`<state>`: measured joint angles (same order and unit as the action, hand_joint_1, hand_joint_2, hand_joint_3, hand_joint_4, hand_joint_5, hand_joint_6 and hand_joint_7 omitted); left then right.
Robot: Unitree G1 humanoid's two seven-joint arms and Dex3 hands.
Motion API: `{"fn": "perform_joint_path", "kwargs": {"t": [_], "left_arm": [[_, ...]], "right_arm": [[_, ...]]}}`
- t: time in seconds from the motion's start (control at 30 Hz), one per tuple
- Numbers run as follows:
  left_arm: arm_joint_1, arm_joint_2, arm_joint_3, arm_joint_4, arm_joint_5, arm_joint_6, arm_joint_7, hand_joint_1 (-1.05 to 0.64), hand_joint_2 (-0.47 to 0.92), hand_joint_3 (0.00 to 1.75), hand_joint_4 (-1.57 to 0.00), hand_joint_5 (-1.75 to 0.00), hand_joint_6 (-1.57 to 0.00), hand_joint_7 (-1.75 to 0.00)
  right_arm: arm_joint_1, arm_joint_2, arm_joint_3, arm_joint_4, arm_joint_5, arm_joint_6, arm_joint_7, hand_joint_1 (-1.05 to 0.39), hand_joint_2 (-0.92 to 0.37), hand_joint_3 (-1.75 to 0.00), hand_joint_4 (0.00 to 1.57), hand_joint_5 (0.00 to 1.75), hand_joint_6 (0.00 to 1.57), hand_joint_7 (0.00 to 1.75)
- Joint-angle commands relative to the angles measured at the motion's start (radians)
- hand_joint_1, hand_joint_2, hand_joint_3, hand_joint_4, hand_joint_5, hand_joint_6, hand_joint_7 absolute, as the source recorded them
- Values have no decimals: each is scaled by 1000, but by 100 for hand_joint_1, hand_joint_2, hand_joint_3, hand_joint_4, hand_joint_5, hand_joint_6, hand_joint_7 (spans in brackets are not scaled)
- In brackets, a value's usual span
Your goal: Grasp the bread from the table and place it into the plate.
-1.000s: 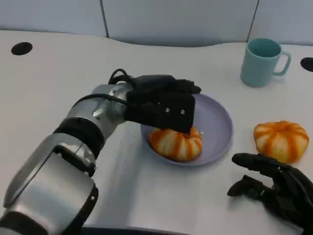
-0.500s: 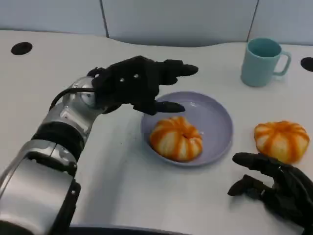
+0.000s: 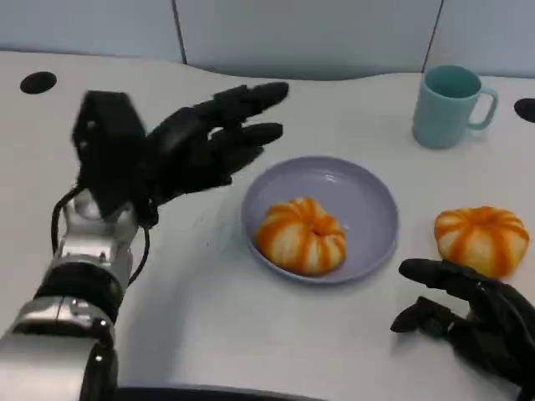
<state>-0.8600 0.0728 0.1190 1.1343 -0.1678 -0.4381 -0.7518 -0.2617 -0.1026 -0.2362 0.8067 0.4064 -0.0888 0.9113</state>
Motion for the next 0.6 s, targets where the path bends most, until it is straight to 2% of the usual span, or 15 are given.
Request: {"fn": "perform_joint_path", "kwargs": {"t": [0.03,0.13,0.3,0.5,0.6], "left_arm": [[63,-18,71,-55,-102,53,-50,-71,92,28,-32,-54,-39,-8],[103,-35,105,-91,-157,86,-74,-67,92,26,-36,-57,-44,-9],[187,-59,150,-176,-244,182,-86,-61,92,24,-43,-75,-54,-9],[301,-75,172,-348,-303,325,-19,-58,92,22,-40,-95,-62,-9],[356,-84,173,-426,-311,357,17,-58,92,22,-39,-99,-63,-9]], "right_arm": [[19,-16,-4,17,-7,10,-16,-40,-92,-13,54,115,77,38],[19,-16,-3,14,-7,16,-22,-40,-92,-12,54,115,78,38],[15,-16,-6,20,-1,23,-16,-40,-92,-13,54,114,78,38],[10,-19,-7,27,1,31,-6,-40,-92,-13,53,113,78,38],[9,-19,-6,30,-2,23,-5,-40,-92,-13,53,113,78,38]]}}
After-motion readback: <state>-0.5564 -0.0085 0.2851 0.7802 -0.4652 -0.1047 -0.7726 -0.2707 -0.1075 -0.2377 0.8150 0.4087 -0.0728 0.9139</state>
